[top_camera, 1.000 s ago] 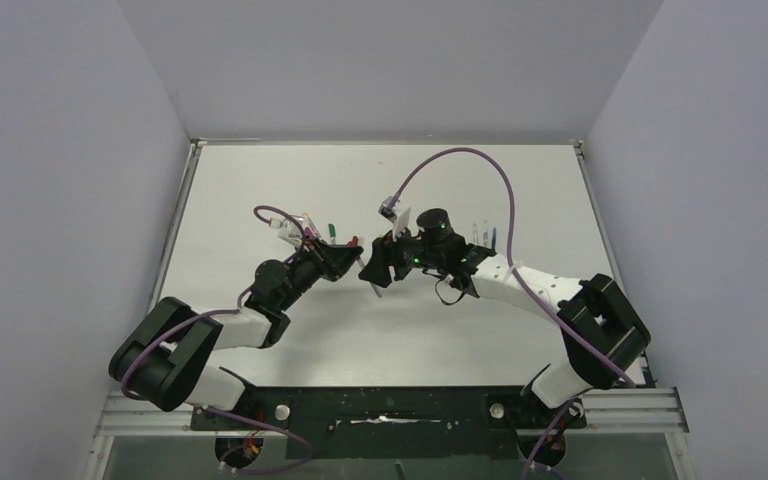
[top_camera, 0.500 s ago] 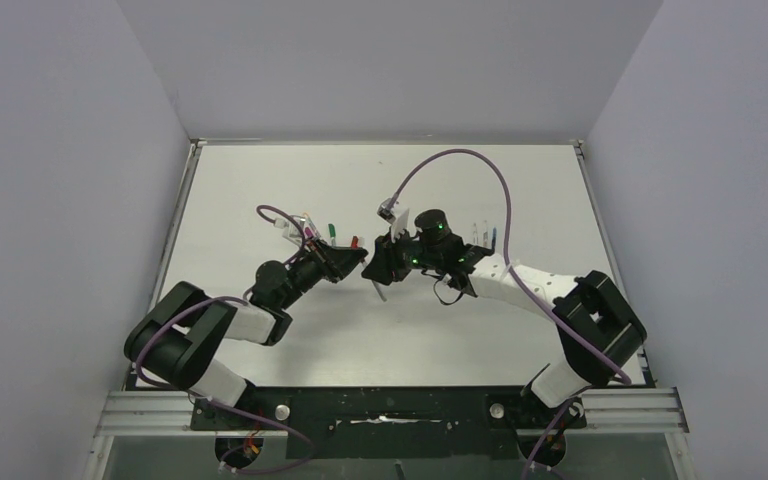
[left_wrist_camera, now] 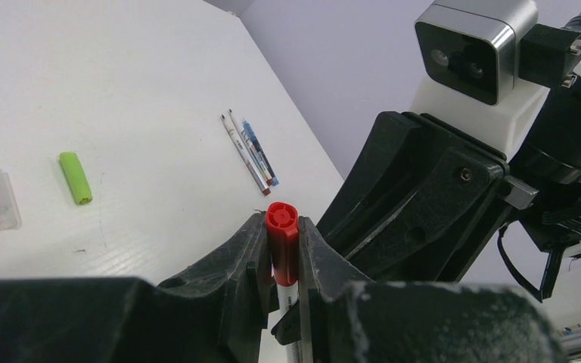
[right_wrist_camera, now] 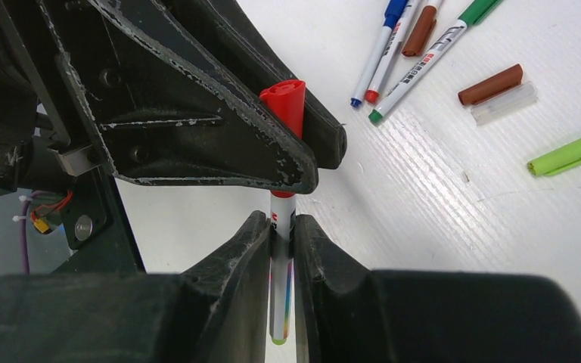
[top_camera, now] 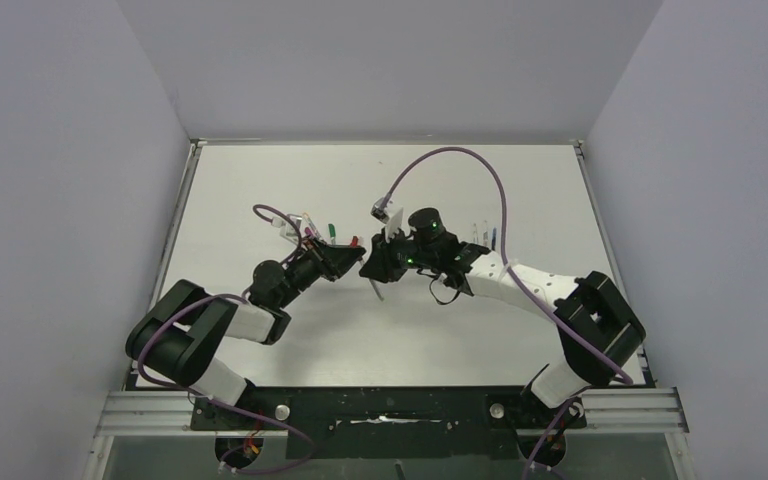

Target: Open the pen caps

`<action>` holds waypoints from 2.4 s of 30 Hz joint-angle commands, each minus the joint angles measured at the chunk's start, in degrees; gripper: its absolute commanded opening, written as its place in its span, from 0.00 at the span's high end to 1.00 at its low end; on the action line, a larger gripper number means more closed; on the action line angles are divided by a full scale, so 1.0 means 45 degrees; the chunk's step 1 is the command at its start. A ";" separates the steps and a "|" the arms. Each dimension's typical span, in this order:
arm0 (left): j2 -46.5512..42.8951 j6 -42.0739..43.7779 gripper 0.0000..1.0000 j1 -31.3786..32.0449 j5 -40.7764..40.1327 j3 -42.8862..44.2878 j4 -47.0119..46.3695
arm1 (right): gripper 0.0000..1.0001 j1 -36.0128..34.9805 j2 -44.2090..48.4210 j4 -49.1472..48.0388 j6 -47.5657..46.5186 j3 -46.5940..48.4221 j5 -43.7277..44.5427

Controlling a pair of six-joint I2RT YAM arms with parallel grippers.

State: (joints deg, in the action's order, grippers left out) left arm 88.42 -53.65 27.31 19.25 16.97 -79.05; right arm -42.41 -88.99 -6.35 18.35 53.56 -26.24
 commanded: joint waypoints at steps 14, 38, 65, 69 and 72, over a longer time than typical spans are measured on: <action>-0.0195 -0.0412 0.94 -0.0734 0.0479 -0.0212 -0.1904 | 1.00 -0.1819 0.2326 -0.0090 0.1913 -0.2250 0.1065; -0.0501 -0.0385 0.94 -0.0870 0.0274 -0.0319 -0.1613 | 1.00 -0.3001 0.5528 0.5186 0.2000 -0.1675 0.6786; -0.0382 -0.0361 0.94 -0.0835 0.0372 -0.0198 -0.1516 | 1.00 0.5001 -0.3120 0.7024 -0.0025 0.4473 0.8132; -0.0384 -0.0363 0.94 -0.0835 0.0380 -0.0214 -0.1546 | 1.00 0.5168 -0.3750 0.7082 0.0062 0.4639 0.8220; -0.0407 -0.0363 0.94 -0.0835 0.0389 -0.0207 -0.1555 | 1.00 0.5267 -0.3993 0.6981 0.0101 0.4602 0.8127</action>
State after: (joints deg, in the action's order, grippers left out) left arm 87.72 -56.31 23.79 21.02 14.83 -83.35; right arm -19.11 -107.04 26.59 19.25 71.42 11.42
